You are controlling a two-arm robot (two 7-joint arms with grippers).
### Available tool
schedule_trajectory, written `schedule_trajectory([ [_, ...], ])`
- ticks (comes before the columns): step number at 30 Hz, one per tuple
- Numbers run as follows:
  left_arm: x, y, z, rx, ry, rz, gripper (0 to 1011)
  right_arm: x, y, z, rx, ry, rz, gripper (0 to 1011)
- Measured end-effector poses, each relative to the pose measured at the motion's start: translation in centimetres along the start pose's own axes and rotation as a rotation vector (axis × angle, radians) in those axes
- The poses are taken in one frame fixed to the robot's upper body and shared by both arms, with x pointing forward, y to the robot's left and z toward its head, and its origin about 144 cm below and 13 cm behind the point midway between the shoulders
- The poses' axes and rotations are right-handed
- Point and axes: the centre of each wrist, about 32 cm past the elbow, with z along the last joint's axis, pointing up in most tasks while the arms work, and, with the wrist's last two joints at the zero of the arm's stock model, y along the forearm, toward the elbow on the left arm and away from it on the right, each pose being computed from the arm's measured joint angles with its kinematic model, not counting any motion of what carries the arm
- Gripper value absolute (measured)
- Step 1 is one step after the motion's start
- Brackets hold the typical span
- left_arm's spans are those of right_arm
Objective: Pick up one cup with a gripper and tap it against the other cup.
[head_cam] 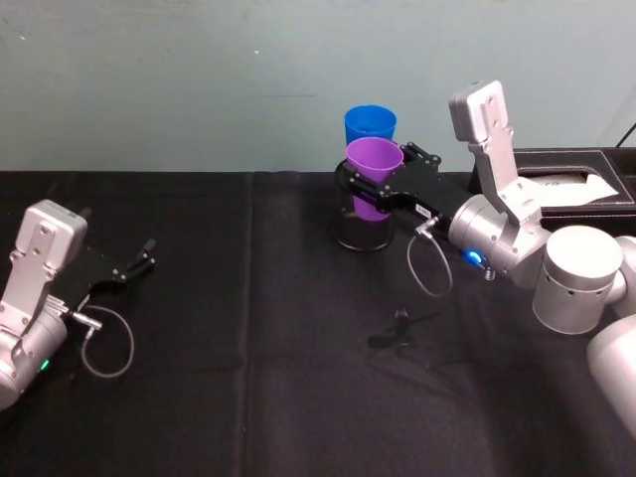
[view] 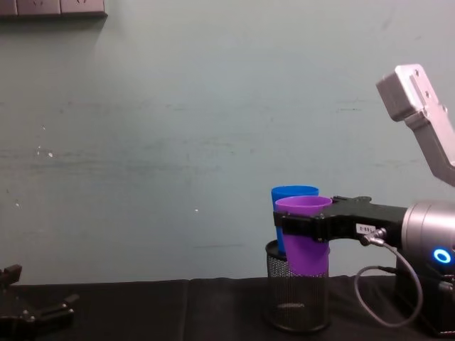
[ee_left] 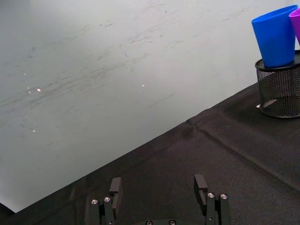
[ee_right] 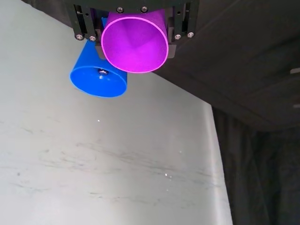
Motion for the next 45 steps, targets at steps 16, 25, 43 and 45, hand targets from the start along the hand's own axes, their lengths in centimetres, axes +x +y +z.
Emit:
schedule_trajectory([
  [16, 0.0, 0.0, 0.0, 0.0, 0.0, 0.0, 1000, 1.1, 1.3, 1.0, 0.002, 0.014, -0.015, 741],
  [25, 0.0, 0.0, 0.0, 0.0, 0.0, 0.0, 1000, 1.3, 1.4, 1.2, 0.003, 0.022, -0.002, 739],
  [43, 0.0, 0.0, 0.0, 0.0, 0.0, 0.0, 1000, 1.3, 1.3, 1.2, 0.003, 0.02, -0.006, 739],
  [45, 0.0, 0.0, 0.0, 0.0, 0.0, 0.0, 1000, 1.2, 1.3, 1.2, 0.003, 0.02, -0.006, 739],
])
